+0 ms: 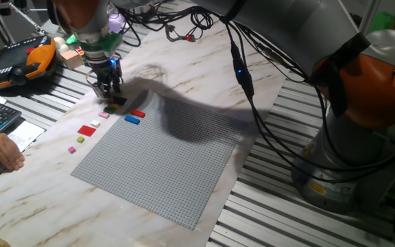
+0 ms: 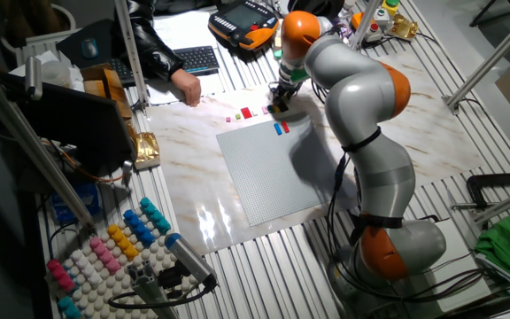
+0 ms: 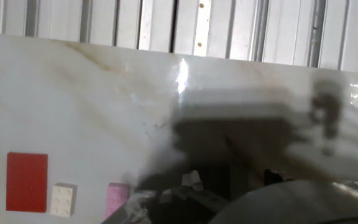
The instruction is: Build with small Lego blocks
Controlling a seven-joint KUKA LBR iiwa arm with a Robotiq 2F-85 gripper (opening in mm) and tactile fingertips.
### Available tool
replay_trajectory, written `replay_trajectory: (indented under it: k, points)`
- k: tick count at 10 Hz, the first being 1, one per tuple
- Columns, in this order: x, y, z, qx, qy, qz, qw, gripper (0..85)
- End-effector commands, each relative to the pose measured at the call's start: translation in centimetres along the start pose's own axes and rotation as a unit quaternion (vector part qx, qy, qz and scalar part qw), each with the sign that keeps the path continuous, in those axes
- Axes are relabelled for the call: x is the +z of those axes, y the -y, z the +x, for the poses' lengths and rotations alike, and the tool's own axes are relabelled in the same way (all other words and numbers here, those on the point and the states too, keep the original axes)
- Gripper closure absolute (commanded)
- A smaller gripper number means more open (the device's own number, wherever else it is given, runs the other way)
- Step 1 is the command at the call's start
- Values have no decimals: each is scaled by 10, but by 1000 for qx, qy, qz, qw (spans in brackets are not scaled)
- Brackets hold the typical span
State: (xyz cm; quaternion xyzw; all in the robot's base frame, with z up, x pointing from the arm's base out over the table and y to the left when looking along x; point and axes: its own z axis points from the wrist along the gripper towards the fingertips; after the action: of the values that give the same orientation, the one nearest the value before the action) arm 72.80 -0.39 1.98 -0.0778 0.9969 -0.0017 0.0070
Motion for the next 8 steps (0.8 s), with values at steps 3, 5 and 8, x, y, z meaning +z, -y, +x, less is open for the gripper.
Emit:
replay_trajectory:
  k: [3,5,8]
  points:
    - [0,9,2,-6,1,0,1000,290]
    - [-2,19,2,-14,-2,0,1000,290]
    - [-10,24,2,-16,-13,0,1000,303]
